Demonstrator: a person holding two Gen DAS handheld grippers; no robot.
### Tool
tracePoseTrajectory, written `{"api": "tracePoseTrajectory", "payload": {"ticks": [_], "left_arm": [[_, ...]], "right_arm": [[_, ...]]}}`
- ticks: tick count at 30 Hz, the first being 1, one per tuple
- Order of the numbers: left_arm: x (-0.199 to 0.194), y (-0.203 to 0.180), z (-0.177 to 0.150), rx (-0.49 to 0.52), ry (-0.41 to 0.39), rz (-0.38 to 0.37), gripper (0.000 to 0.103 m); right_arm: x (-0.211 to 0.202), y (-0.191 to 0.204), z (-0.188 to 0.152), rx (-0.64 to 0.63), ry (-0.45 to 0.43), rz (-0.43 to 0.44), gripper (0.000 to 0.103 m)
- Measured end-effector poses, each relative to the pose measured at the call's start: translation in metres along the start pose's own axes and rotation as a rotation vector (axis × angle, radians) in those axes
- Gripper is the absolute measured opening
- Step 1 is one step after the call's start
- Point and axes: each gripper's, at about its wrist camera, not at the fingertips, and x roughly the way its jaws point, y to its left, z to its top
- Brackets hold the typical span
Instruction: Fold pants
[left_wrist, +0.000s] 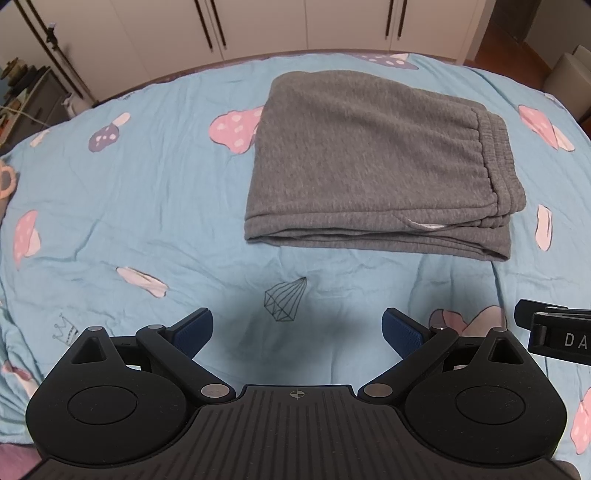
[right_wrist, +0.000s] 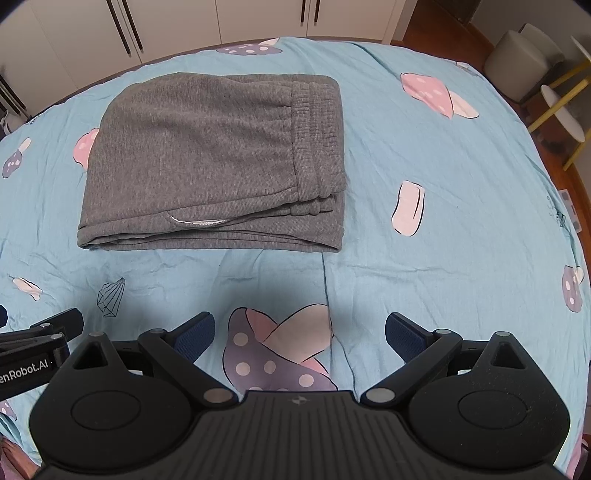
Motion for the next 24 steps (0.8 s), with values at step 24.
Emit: {"api": "tracePoseTrajectory", "payload": {"ticks": [24], "left_arm": [[0.0000,-0.0027,-0.0009,0.004,-0.003,0.001,0.101]], "right_arm": [[0.0015,0.0010,-0.0017,0.003,0.005,-0.002,0.099]]}}
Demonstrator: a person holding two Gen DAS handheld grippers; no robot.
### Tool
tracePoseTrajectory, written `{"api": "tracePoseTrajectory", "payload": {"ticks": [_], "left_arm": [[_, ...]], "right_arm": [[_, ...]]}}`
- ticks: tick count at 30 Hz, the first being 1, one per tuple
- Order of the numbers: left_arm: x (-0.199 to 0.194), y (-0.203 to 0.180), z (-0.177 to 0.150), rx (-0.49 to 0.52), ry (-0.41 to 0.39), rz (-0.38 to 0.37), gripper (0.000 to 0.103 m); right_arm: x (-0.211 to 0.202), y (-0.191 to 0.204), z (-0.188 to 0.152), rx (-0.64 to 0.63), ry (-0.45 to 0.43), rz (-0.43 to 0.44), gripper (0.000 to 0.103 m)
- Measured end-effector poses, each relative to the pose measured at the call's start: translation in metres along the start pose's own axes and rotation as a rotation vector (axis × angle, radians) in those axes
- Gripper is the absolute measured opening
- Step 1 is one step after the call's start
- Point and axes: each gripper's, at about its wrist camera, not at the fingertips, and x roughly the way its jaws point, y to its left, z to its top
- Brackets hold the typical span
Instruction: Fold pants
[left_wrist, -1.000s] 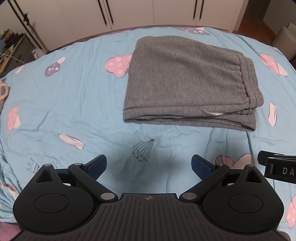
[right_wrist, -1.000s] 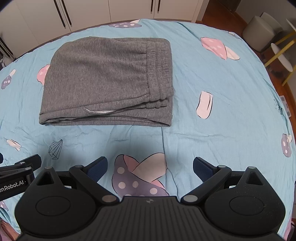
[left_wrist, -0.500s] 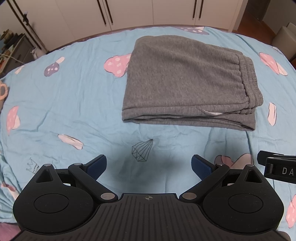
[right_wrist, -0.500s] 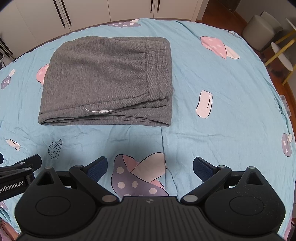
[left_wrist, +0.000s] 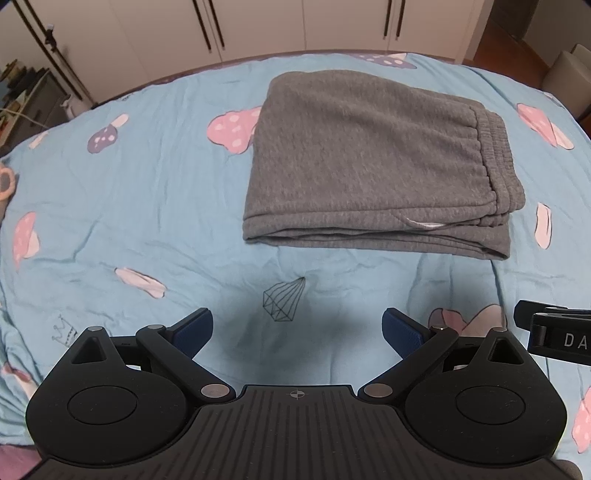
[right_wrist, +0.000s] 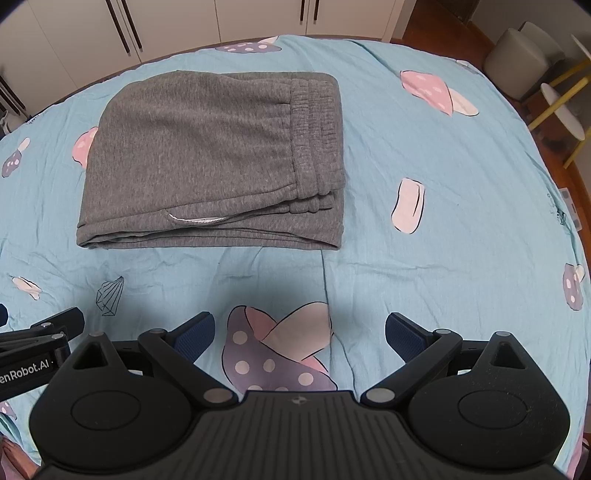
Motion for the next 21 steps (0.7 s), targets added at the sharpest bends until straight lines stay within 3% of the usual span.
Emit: {"api": "tracePoseTrajectory", "payload": {"ticks": [21], "left_arm": [[-0.0004,-0.0034,-0.0019,0.016,-0.006,-0.006,0.101]], "right_arm": [[0.0009,-0.0015,-0.0011,-0.003,-0.003,0.003,0.099]]}}
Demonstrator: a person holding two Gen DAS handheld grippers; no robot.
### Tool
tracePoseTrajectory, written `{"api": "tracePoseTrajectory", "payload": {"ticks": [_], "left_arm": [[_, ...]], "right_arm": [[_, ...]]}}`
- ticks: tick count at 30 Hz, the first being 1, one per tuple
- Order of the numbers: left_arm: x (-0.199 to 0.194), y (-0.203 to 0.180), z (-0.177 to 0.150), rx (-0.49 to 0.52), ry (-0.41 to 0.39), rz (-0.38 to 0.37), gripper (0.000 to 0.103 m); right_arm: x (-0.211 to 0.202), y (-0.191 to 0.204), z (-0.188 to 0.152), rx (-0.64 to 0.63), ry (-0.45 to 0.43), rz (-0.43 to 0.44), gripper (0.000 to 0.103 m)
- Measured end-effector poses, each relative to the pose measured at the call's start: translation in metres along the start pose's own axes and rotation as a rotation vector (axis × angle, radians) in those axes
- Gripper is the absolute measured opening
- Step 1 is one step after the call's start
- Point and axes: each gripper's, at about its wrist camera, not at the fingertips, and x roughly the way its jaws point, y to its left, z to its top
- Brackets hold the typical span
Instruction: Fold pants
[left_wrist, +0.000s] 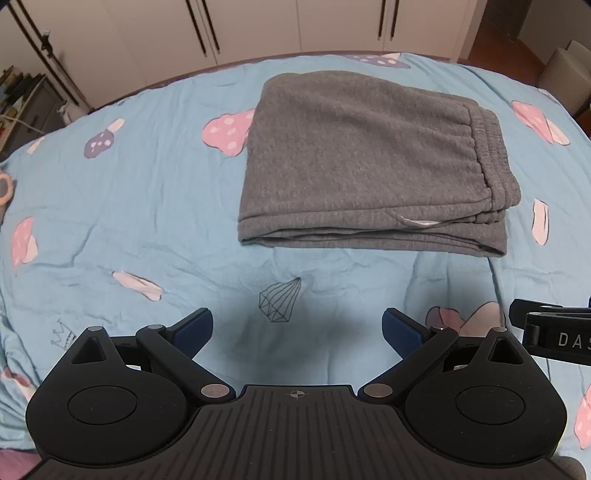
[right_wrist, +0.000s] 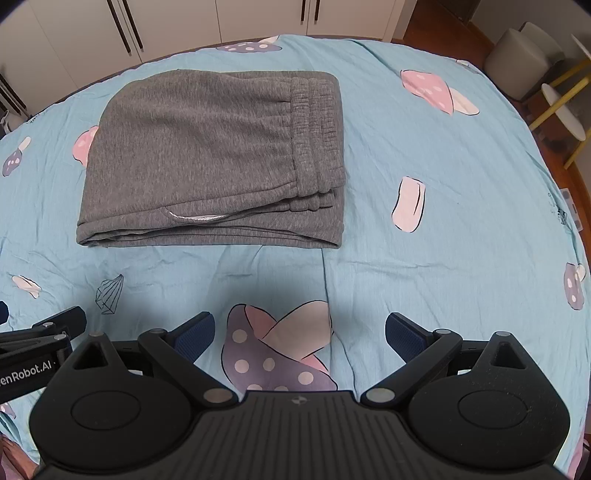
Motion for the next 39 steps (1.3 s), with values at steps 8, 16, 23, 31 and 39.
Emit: {"api": "tracePoseTrajectory", "payload": {"ticks": [8,16,23,31,39], "left_arm": [[0.0004,-0.0016,-0.0008,0.000,0.000,-0.002,0.101],[-0.0004,-0.0030,-0.0018,0.009,-0.011,-0.002,0.101],[-0.0003,-0.0025,-0.0019,0.009,-0.015,-0.002,0.101],[-0.0005,-0.0021,-0.0015,0.009,-0.016,0.000,0.101],[-0.0012,-0.0015,-0.0012,0.008,-0.021,-0.001,0.101]], "right_arm": [[-0.0002,0.0015,-0.0005,-0.009,-0.006,0.000,0.099],[-0.0003,0.0032,-0.0010,-0.013,-0.010,-0.001,0.099],[-0.0002,0.0031,-0.0014,-0.015,-0.014,-0.002,0.099],[-0.0001,0.0029,-0.0010,-0.014,-0.014,-0.001,0.099],[-0.0004,0.0030,-0.0011,-0.015,-0.016,-0.002,0.099]]}}
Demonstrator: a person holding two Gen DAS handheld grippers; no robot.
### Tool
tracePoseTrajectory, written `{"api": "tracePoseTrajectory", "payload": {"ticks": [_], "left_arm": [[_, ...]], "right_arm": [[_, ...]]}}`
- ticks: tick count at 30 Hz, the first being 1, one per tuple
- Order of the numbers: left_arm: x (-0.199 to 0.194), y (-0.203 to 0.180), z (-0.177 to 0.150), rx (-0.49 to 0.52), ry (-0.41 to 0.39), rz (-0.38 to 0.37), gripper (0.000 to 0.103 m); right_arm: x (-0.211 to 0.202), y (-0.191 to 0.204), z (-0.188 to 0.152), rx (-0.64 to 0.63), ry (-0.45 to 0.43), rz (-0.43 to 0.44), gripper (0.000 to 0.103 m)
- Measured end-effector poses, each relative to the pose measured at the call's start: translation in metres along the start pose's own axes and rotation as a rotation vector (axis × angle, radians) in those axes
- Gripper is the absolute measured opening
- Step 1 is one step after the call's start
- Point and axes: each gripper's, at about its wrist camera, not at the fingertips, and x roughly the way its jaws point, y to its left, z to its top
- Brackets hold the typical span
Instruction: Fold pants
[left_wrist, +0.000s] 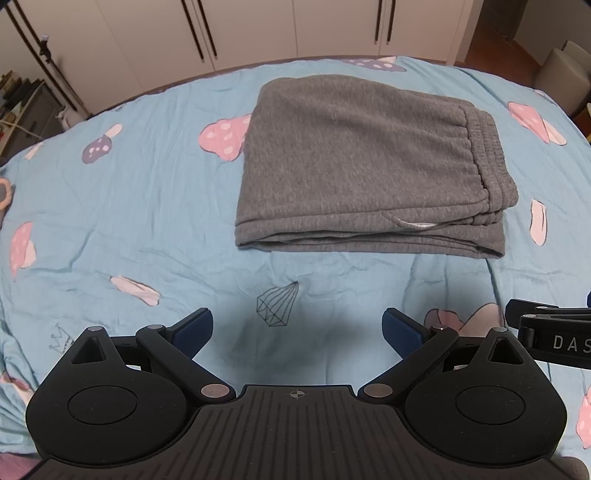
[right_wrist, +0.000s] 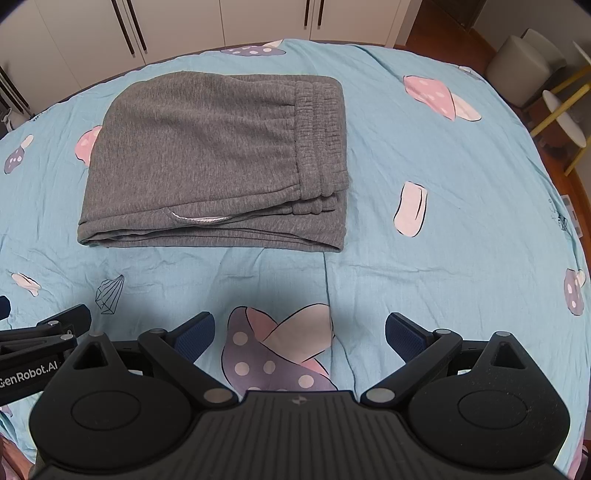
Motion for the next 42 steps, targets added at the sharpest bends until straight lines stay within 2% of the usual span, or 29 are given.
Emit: {"api": "tracePoseTrajectory", "payload": {"ticks": [23,42], "left_arm": [[-0.0001,-0.0013,0.0000,0.011,-0.017,0.013,0.101],[-0.0082,-0.0085,-0.0019,0.042,-0.066,0.020,0.101]], "right_arm": [[0.0006,0.0011,-0.0007,-0.002,-0.001,-0.002,0.099],[-0.0011,-0.0017,-0.0010,-0.002,-0.004,-0.001,0.099]]}}
